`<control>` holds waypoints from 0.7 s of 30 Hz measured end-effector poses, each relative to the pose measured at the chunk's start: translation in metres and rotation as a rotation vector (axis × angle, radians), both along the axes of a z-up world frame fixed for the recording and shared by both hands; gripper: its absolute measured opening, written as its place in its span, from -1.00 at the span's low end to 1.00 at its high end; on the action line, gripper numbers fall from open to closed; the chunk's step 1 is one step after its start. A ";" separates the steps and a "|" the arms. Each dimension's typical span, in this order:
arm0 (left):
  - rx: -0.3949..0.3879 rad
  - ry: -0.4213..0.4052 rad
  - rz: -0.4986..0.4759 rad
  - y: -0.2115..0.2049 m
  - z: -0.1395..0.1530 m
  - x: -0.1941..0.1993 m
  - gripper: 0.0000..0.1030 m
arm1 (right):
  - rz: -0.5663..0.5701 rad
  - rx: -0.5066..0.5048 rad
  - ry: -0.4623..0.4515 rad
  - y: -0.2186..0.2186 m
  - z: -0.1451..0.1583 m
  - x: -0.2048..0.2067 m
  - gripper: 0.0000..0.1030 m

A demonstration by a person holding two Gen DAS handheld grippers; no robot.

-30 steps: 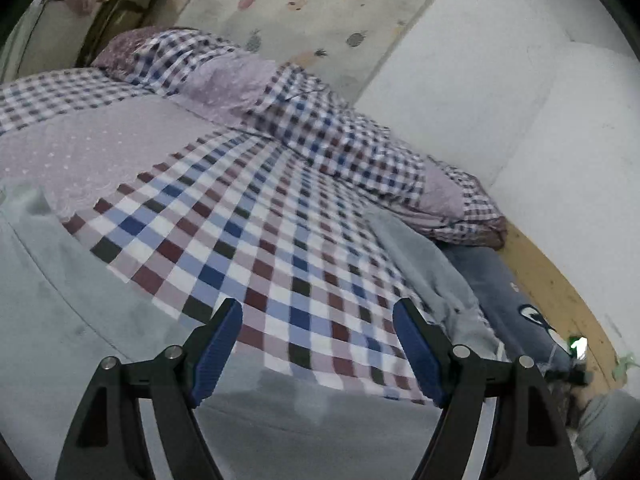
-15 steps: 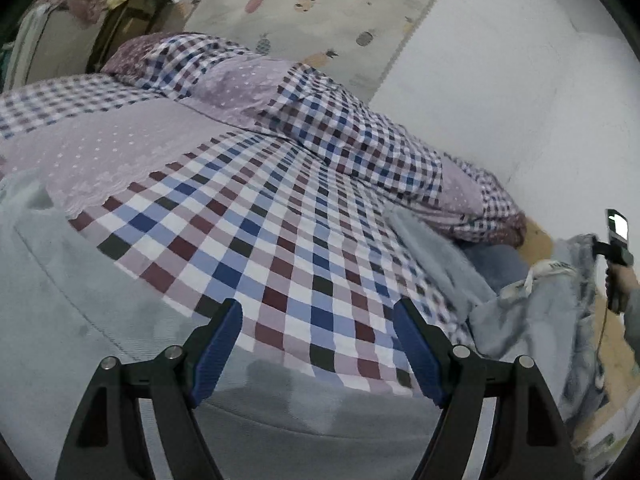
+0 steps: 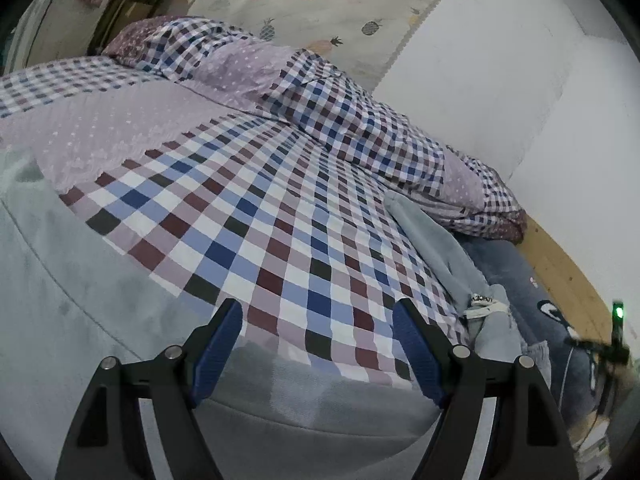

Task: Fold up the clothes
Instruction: 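Grasp the sweatpants waistband with the right tool and lift it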

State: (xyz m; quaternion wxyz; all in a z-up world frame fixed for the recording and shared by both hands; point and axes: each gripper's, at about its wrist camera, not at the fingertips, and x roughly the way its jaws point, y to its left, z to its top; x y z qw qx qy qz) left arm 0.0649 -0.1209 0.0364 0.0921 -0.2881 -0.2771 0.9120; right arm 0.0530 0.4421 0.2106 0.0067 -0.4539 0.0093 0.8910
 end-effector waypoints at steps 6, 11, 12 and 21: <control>0.057 0.008 -0.021 -0.003 0.003 0.003 0.58 | 0.017 -0.090 -0.044 -0.031 -0.031 0.010 0.47; 0.104 0.017 -0.024 -0.009 0.007 0.003 0.58 | -0.003 -0.129 -0.045 -0.045 -0.042 -0.009 0.47; 0.115 0.015 -0.023 -0.010 0.006 0.003 0.58 | -0.005 -0.090 -0.054 -0.051 -0.045 -0.013 0.47; 0.197 0.008 0.012 -0.029 0.005 0.000 0.58 | -0.194 -0.092 0.047 0.005 -0.032 0.030 -0.70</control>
